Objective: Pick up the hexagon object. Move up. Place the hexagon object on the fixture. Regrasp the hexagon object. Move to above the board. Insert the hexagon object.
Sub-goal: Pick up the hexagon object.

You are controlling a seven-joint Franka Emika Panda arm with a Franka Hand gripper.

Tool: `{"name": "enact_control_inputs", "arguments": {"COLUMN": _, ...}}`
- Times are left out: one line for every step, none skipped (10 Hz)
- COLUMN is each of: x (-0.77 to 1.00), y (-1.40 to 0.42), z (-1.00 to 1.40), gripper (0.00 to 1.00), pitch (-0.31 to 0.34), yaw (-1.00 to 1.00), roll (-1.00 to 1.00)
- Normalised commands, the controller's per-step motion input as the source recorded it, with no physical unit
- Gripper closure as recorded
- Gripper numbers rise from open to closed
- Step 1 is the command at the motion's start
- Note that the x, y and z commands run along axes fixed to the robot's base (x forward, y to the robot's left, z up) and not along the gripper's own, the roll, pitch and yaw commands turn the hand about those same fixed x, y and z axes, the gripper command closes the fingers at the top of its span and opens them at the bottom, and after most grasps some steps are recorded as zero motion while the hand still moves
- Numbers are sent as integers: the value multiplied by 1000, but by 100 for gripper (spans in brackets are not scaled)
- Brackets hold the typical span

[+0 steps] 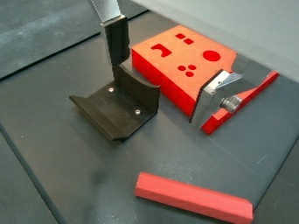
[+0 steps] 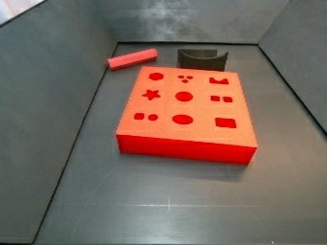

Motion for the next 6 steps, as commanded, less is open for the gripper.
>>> {"name": "enact_control_inputs", "arguments": {"x": -237, "y": 63, "z": -120, "gripper": 0, "pitch": -26, "yaw": -594, "roll": 0}}
{"name": "enact_control_inputs", "arguments": {"x": -260, "y": 0, "z": -263, "gripper": 0, "pitch": 0, "yaw": -897, "roll": 0}}
{"name": "enact_control_inputs", "arguments": {"x": -263, "y": 9, "z": -369, "gripper": 0, "pitch": 0, "yaw": -886, "roll": 0}}
{"name": "enact_control_inputs", "arguments": {"x": -320, "y": 63, "z": -529, "gripper": 0, "pitch": 17, "yaw": -834, "roll": -9}}
{"name": "enact_control_inputs", "arguments": {"x": -306, "y": 34, "z": -589, "gripper": 0, "pitch": 4, "yaw": -806, "roll": -74}}
{"name": "enact_control_inputs", "arguments": {"x": -120, "y": 0, "z": -637, "gripper": 0, "pitch": -29, "yaw": -806, "roll": -203}}
